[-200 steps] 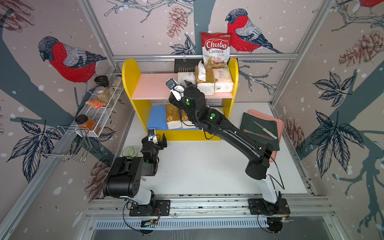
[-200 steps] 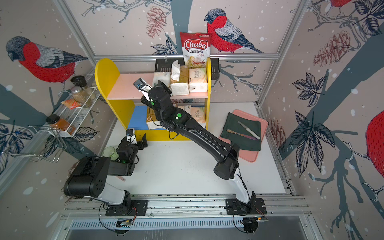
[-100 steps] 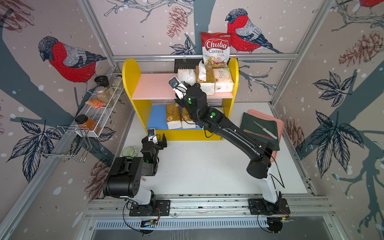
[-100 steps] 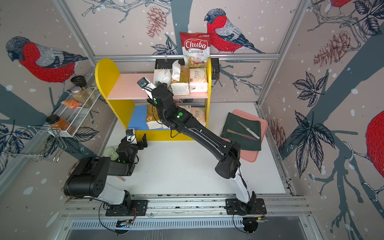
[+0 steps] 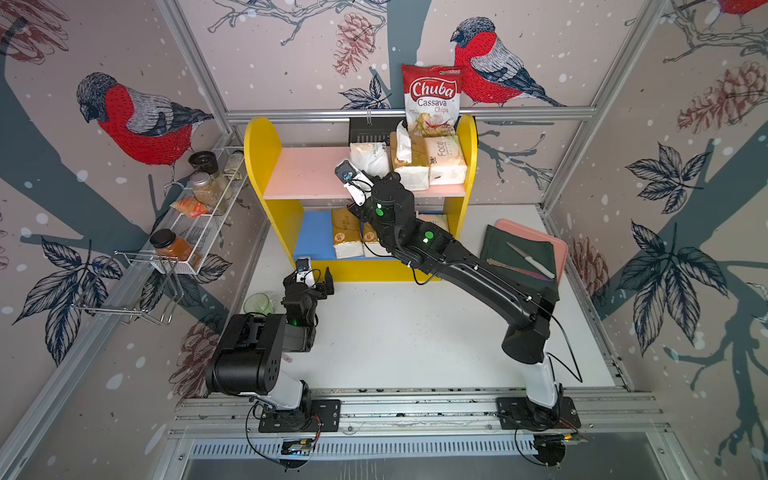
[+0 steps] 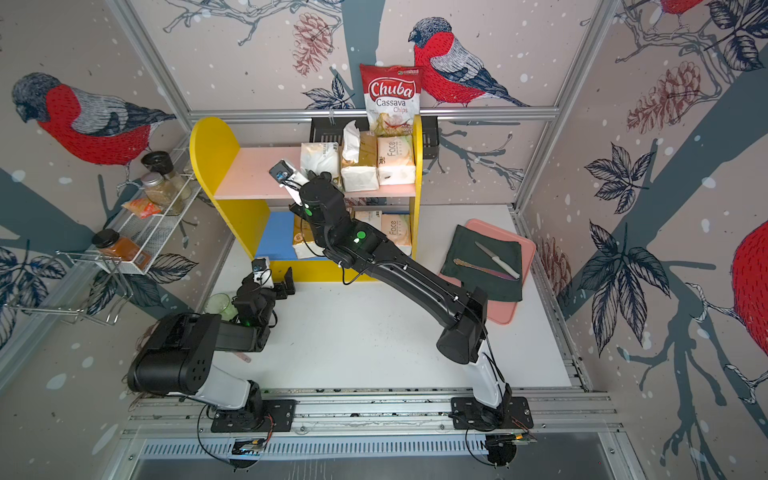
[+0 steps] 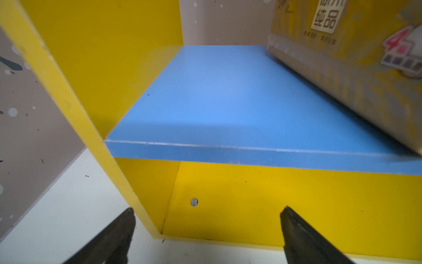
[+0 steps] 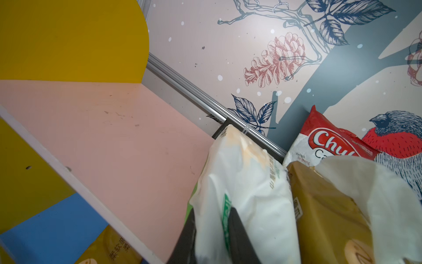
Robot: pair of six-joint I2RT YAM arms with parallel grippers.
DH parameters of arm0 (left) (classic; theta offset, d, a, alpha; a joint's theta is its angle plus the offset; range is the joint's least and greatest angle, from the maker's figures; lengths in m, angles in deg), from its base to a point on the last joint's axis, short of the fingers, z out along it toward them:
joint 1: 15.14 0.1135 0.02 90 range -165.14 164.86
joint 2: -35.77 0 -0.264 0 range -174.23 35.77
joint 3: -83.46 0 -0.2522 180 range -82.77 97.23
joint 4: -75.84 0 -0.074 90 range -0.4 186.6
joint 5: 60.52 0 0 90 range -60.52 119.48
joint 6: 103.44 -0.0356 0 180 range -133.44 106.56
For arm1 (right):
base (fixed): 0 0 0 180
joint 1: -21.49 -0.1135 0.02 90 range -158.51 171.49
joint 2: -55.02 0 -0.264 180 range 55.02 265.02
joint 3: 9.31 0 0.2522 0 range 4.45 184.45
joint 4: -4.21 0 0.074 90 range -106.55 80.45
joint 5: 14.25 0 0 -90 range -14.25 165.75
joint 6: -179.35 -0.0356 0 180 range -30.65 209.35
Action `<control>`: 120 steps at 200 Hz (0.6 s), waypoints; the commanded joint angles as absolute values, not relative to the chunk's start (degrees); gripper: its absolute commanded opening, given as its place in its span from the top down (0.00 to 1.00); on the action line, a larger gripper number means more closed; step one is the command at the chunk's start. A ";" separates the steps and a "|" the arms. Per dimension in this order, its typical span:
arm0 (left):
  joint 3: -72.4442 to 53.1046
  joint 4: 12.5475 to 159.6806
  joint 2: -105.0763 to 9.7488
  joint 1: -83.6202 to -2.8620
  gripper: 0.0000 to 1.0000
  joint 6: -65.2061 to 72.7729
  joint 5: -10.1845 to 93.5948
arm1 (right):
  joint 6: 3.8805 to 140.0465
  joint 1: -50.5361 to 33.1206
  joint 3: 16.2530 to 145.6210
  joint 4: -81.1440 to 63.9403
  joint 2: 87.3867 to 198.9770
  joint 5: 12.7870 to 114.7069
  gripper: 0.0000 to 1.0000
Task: Remove the tissue boxes from the shelf
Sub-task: Pick up a box of tissues from the shelf, then place the box of tissues at the center of the board.
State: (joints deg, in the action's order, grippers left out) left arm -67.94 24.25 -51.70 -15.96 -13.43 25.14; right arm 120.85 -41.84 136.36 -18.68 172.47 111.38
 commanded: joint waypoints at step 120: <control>-67.82 21.04 -51.47 -16.10 0.02 -13.78 25.27 | 107.35 -65.02 92.71 -12.02 139.02 138.75 1.00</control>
